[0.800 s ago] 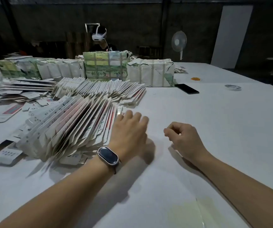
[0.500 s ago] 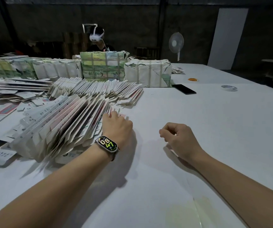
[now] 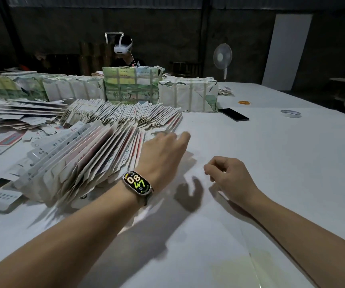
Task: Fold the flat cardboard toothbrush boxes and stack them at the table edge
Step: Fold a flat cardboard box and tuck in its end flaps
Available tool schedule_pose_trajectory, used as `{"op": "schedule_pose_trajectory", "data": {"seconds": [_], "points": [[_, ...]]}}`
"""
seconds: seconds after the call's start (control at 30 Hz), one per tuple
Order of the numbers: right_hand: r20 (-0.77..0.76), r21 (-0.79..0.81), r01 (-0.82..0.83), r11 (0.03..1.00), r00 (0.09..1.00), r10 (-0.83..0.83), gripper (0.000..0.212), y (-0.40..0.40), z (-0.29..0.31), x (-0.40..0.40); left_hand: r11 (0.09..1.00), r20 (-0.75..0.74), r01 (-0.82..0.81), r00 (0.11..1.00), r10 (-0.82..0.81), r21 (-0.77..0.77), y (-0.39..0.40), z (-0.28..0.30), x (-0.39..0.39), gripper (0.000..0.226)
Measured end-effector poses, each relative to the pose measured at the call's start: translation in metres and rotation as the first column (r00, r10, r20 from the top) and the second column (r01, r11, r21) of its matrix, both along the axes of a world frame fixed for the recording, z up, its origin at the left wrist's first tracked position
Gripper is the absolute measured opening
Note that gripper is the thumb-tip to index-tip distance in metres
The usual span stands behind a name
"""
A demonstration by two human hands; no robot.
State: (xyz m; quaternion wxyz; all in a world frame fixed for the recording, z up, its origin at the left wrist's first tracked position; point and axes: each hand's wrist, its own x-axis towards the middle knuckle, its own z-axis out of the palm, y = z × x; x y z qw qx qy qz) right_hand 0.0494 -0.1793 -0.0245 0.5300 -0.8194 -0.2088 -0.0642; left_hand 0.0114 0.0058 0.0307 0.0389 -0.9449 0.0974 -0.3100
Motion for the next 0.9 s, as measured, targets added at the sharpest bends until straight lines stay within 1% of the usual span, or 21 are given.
{"op": "schedule_pose_trajectory", "data": {"seconds": [0.07, 0.1, 0.13, 0.17, 0.2, 0.23, 0.27, 0.3, 0.37, 0.4, 0.43, 0.47, 0.5, 0.57, 0.6, 0.63, 0.7, 0.77, 0.9], "points": [[-0.019, 0.053, -0.003, 0.999, 1.0, 0.004, 0.017, -0.001, -0.001, 0.0, 0.992, 0.084, 0.109, 0.991, -0.103, -0.07, 0.001, 0.017, -0.002, 0.046], [-0.037, 0.092, -0.002, 0.996, 0.999, 0.005, 0.015, 0.0, 0.0, 0.0, 0.973, 0.128, 0.185, 0.978, -0.168, -0.136, 0.002, 0.025, -0.003, 0.052], [-0.057, 0.133, 0.004, 0.991, 0.998, 0.004, 0.013, 0.0, 0.001, 0.0, 0.929, 0.179, 0.269, 0.957, -0.228, -0.255, 0.001, 0.031, -0.004, 0.053], [-0.076, 0.176, 0.008, 0.984, 0.997, 0.006, 0.014, 0.001, 0.002, 0.0, 0.849, 0.223, 0.33, 0.94, -0.256, -0.414, 0.0, 0.035, -0.005, 0.051], [-0.101, 0.219, 0.008, 0.976, 0.995, 0.015, 0.019, 0.002, 0.003, -0.001, 0.733, 0.228, 0.355, 0.935, -0.272, -0.581, -0.002, 0.035, -0.003, 0.048], [-0.13, 0.258, 0.009, 0.966, 0.991, 0.026, 0.025, 0.003, 0.005, -0.002, 0.592, 0.21, 0.354, 0.931, -0.3, -0.724, -0.005, 0.032, -0.002, 0.045], [-0.149, 0.279, 0.011, 0.96, 0.988, 0.032, 0.03, 0.005, 0.007, -0.003, 0.456, 0.184, 0.323, 0.928, -0.323, -0.829, -0.008, 0.026, 0.0, 0.041], [-0.151, 0.286, 0.012, 0.958, 0.988, 0.033, 0.03, 0.006, 0.009, -0.004, 0.331, 0.156, 0.273, 0.928, -0.339, -0.903, -0.01, 0.016, 0.002, 0.039], [-0.138, 0.325, -0.01, 0.946, 0.989, 0.058, 0.017, 0.007, 0.011, -0.006, 0.078, 0.092, 0.131, 0.92, -0.382, -0.988, -0.017, -0.009, 0.002, 0.042], [-0.146, 0.361, -0.029, 0.932, 0.986, 0.087, 0.015, 0.007, 0.011, -0.008, -0.041, 0.058, 0.046, 0.91, -0.412, -0.998, -0.02, -0.019, 0.0, 0.043], [-0.158, 0.381, -0.041, 0.924, 0.981, 0.109, 0.016, 0.008, 0.011, -0.009, -0.135, 0.036, -0.027, 0.895, -0.445, -0.991, -0.023, -0.028, -0.002, 0.041], [-0.168, 0.385, -0.048, 0.922, 0.978, 0.121, 0.018, 0.008, 0.01, -0.01, -0.194, 0.027, -0.075, 0.879, -0.477, -0.978, -0.025, -0.036, -0.003, 0.036], [-0.172, 0.388, -0.053, 0.92, 0.977, 0.128, 0.019, 0.009, 0.01, -0.011, -0.223, 0.032, -0.095, 0.86, -0.509, -0.97, -0.026, -0.041, -0.003, 0.032], [-0.173, 0.409, -0.059, 0.91, 0.975, 0.141, 0.022, 0.011, 0.008, -0.011, -0.221, 0.056, -0.087, 0.82, -0.569, -0.971, -0.028, -0.046, -0.003, 0.025], [-0.168, 0.413, -0.062, 0.909, 0.975, 0.143, 0.023, 0.012, 0.007, -0.011, -0.197, 0.064, -0.068, 0.803, -0.593, -0.978, -0.029, -0.048, -0.003, 0.024], [-0.158, 0.409, -0.066, 0.91, 0.977, 0.142, 0.024, 0.012, 0.007, -0.011, -0.16, 0.072, -0.034, 0.79, -0.609, -0.987, -0.031, -0.049, -0.004, 0.028], [-0.132, 0.403, -0.08, 0.912, 0.981, 0.144, 0.024, 0.013, 0.004, -0.012, -0.068, 0.065, 0.028, 0.781, -0.622, -0.997, -0.035, -0.052, -0.004, 0.047], [-0.12, 0.419, -0.103, 0.902, 0.979, 0.167, 0.024, 0.014, 0.003, -0.012, -0.012, 0.041, 0.043, 0.779, -0.625, -0.999, -0.037, -0.052, -0.005, 0.054], [-0.133, 0.482, -0.142, 0.865, 0.964, 0.232, 0.028, 0.017, 0.003, -0.011, -0.012, 0.047, 0.052, 0.76, -0.648, -0.999, -0.035, -0.053, -0.004, 0.044]]}}
